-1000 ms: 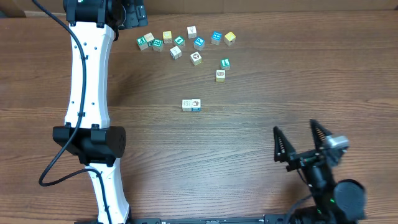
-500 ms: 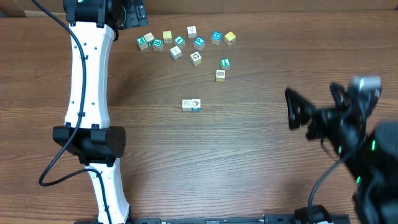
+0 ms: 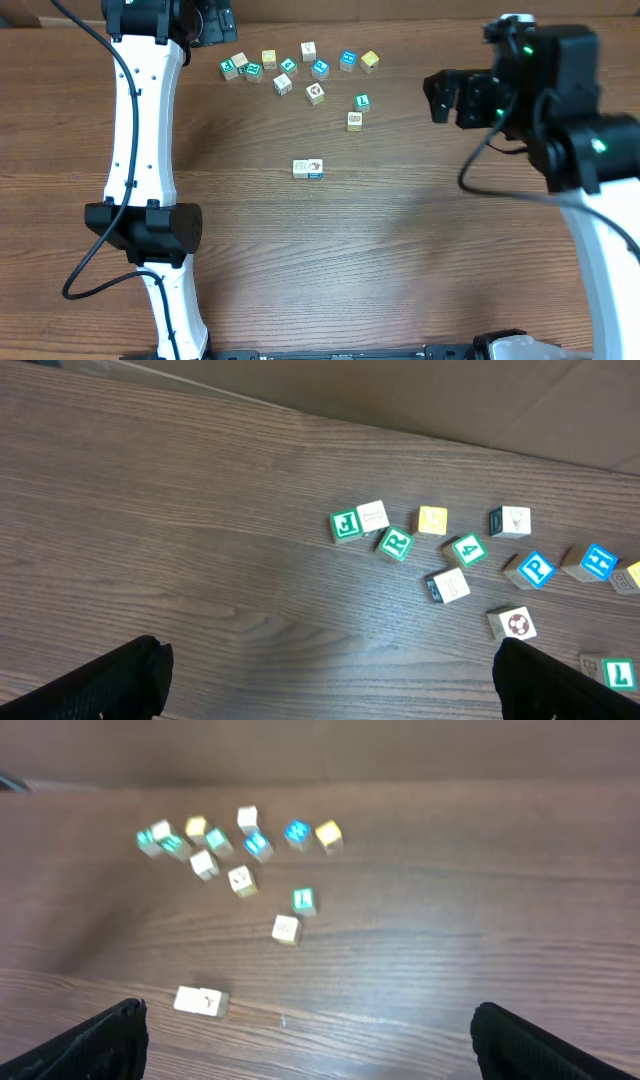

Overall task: Form a horizontal line
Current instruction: 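Raise the right arm and move the right gripper toward the block cluster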

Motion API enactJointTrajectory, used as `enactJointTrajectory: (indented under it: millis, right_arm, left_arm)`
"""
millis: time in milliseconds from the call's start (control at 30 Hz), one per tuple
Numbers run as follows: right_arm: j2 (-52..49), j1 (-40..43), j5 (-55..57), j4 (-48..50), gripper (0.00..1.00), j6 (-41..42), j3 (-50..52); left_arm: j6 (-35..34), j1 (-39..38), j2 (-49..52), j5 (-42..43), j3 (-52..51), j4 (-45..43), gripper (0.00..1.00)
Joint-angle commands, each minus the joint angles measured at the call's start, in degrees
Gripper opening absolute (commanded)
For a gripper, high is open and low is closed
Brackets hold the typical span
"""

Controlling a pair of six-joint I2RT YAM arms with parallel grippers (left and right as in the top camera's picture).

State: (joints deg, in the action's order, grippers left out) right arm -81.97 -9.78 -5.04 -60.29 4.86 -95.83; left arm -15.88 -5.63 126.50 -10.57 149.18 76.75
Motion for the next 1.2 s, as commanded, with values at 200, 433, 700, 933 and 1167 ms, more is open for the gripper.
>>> enactJointTrajectory:
  millis: [200,433,700,933,1167]
  right_arm:
    - [-1.6,0.2,0.4,0.0,1.0,-0.4,-1.3]
    - [-1.8,0.2,0.4,0.0,1.0,-0.4,-1.3]
    - [-1.8,0.2,0.4,0.0,1.0,-0.4,-1.3]
    - [-1.8,0.2,0.4,0.0,1.0,-0.4,-1.3]
    - [-1.8,0.2,0.4,0.0,1.0,-0.4,-1.3]
  left_arm:
    - [0.7,-0.4,-0.2,-0.3,0.3,0.0,1.0]
    - [0.7,-0.4,-0.2,-0.4,0.3,0.0,1.0]
    - [0.7,-0.4,-0.2,-0.3,0.3,0.0,1.0]
    - [0.7,-0.4,-0.2,-0.4,0.3,0.0,1.0]
    - [0.7,-0.4,-0.2,-0.3,0.3,0.0,1.0]
